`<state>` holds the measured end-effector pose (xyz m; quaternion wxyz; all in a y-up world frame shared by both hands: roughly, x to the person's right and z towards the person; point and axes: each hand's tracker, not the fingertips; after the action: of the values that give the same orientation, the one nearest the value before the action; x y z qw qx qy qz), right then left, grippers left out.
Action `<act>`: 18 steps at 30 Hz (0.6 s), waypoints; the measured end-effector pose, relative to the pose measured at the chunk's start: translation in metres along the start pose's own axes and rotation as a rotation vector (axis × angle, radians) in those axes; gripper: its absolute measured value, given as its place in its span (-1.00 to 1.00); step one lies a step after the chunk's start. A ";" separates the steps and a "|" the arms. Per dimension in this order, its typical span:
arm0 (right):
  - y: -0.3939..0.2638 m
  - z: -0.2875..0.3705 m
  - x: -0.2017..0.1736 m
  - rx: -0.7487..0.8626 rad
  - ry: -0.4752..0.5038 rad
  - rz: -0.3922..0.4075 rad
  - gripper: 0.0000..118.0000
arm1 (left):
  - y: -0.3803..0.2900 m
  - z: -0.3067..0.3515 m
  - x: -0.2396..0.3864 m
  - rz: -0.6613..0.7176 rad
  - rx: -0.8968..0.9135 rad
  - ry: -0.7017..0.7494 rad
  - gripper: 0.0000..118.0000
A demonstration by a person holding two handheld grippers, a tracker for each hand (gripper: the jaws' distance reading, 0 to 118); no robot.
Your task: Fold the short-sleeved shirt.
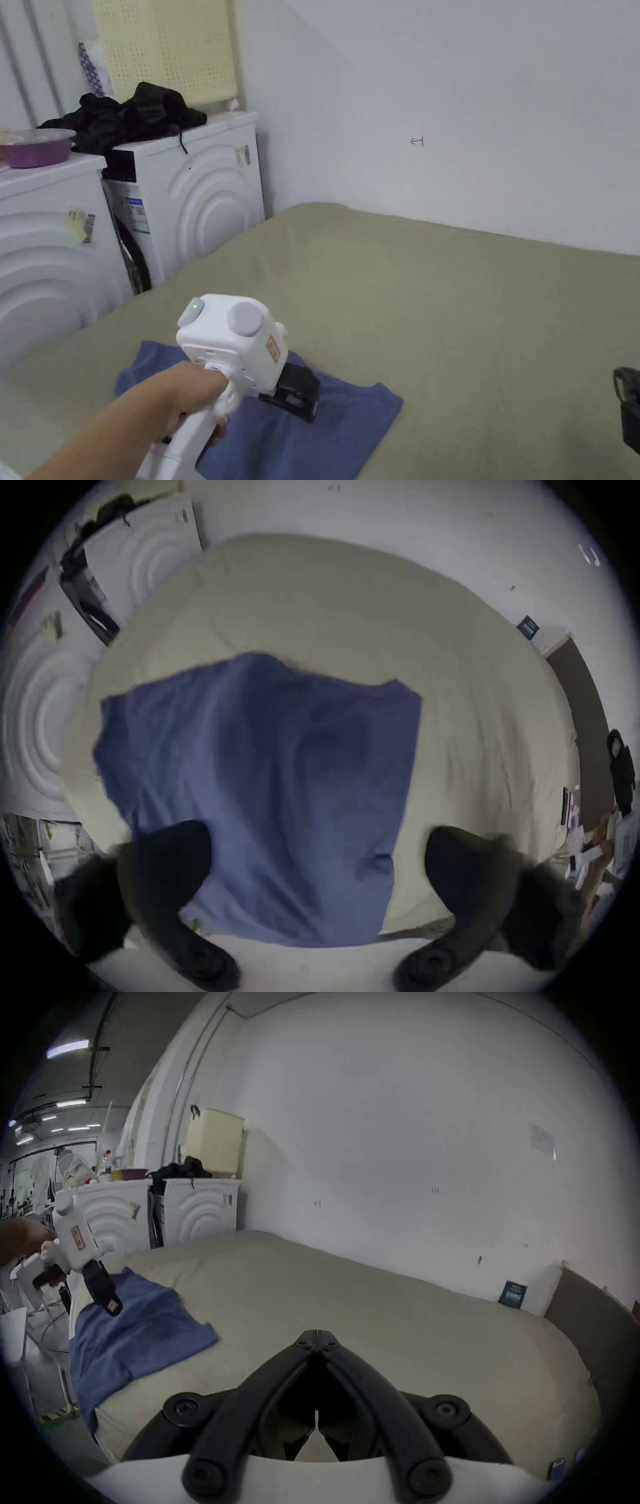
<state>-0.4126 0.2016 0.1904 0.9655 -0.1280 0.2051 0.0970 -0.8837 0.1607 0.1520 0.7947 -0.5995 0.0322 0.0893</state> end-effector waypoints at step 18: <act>-0.050 -0.014 0.008 -0.095 0.032 -0.043 -1.00 | -0.009 -0.070 -0.024 0.066 0.000 -0.059 -0.91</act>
<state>-0.3986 0.1510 0.1848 0.9569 -0.1794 0.2128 0.0836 -0.9022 0.0891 0.1448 0.7918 -0.5954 0.0286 0.1332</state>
